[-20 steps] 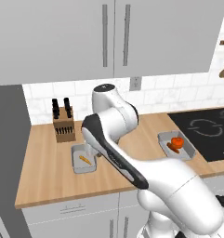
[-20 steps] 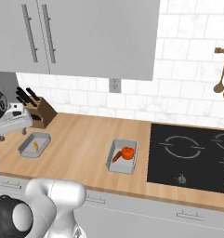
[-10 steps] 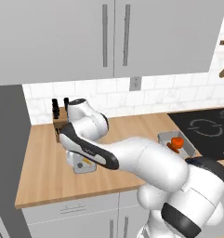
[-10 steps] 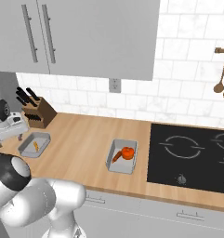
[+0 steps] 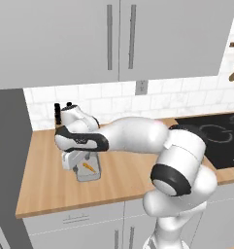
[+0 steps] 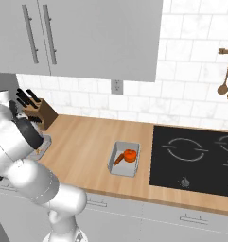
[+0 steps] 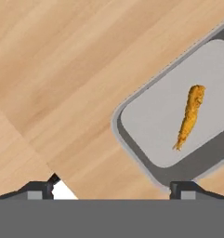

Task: Take the meat container that has the shrimp and place it on the second highest rack of the freezer. Then take the vegetable container that has the squash and carrot and place it on the highest rack of the freezer.

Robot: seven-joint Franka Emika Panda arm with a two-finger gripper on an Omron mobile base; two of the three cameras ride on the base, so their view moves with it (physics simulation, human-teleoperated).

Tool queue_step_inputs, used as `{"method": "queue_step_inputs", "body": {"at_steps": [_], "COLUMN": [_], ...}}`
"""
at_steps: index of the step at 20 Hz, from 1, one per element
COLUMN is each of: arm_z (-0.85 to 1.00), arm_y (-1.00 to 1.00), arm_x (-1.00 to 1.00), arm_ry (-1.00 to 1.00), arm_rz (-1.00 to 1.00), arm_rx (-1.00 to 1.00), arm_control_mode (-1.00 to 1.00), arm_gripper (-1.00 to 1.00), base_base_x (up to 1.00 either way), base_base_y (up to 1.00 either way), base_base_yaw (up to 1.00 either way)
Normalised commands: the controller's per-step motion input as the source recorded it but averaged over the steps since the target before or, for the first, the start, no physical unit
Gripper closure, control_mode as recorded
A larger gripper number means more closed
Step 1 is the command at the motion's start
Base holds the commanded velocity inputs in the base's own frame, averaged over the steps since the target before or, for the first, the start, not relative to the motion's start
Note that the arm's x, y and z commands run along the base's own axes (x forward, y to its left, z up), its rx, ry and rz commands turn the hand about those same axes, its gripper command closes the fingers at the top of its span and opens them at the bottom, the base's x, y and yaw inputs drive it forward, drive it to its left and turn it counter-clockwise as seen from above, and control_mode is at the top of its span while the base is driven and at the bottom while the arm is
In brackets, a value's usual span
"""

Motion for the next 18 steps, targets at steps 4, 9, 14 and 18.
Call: {"method": "queue_step_inputs", "body": {"at_steps": [4, 9, 14, 18], "arm_z": [-0.45, -0.4, -0.55, -0.6], "arm_y": [0.0, 0.02, 0.0, 0.0], "arm_x": [0.28, 0.22, 0.14, 0.14], "arm_ry": [-0.03, 0.01, 0.0, 0.0], "arm_rz": [0.09, 0.05, 0.03, 0.02], "arm_rx": [0.0, 0.0, 0.0, 0.0], "arm_control_mode": [-1.0, -1.0, -1.0, -1.0], "arm_gripper": [-1.0, -1.0, -1.0, -1.0], "base_base_x": [0.0, 0.0, 0.0, 0.0], "base_base_y": [0.0, 0.0, 0.0, 0.0], "base_base_yaw": [0.0, 0.0, 0.0, 0.0]}}
